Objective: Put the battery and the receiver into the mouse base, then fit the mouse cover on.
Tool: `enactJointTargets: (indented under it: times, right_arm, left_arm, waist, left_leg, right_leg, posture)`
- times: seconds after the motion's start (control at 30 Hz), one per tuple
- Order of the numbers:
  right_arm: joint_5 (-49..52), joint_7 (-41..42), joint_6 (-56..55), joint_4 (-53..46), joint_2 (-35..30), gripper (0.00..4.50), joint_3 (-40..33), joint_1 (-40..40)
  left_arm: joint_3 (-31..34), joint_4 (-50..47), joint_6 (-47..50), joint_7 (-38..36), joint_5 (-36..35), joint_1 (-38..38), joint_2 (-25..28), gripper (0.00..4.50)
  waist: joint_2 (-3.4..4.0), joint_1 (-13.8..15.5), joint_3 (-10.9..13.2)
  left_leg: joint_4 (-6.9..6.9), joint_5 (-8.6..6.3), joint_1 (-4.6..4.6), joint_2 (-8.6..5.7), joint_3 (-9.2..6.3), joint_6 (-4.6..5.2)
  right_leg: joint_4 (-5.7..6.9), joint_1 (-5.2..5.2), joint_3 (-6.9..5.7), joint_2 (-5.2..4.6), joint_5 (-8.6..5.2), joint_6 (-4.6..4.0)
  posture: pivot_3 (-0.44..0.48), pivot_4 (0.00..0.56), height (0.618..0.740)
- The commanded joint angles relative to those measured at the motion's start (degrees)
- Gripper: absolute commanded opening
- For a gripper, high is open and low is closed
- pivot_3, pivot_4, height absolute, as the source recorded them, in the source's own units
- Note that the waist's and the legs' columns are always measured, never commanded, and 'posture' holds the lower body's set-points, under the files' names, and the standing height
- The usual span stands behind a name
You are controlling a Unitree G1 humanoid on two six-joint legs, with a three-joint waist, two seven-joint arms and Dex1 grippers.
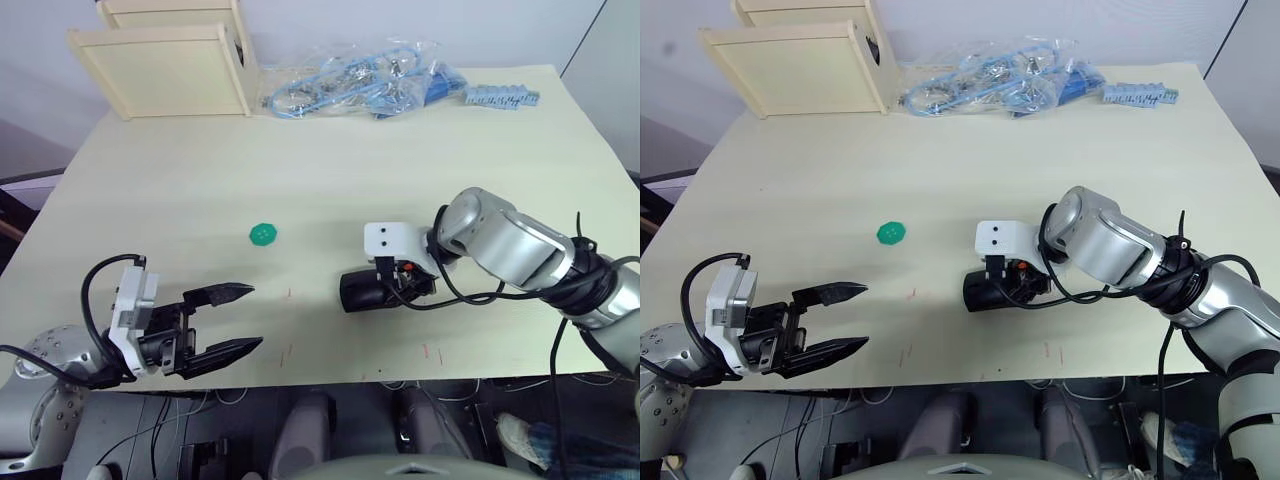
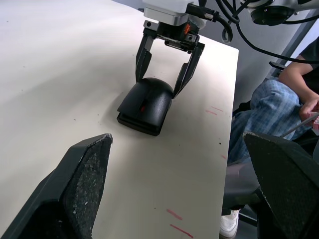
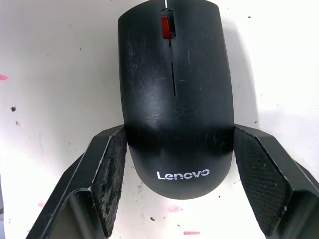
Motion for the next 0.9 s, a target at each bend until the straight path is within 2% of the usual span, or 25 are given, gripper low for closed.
enactJointTargets:
  times: [0.03,0.9]
  right_arm:
    - [-0.4,1.0,-1.0,-0.7,-0.1,3.31,0.7,-1.4]
    - [-1.0,1.5,-1.2,-0.1,1.1,3.31,-0.2,-1.5]
  left_arm:
    - [0.9,-2.2,-0.2,-0.1,-1.1,0.3,0.0,4.50]
    - [0.7,-2.0,-0.5,-0.2,-0.9,0.3,-0.2,4.50]
  waist:
    - [0.00,-0.2,0.0]
    - [0.00,-0.8,0.0]
  left_leg:
    - [0.00,0.00,0.00,0.00,0.00,0.00]
    - [0.00,0.00,0.00,0.00,-0.02,0.00]
  right_leg:
    - [-0.01,0.00,0.00,0.00,0.00,0.00]
    - [0.00,0.00,0.00,-0.01,0.00,0.00]
  posture:
    - [0.000,0.150,0.740]
    - [0.000,0.150,0.740]
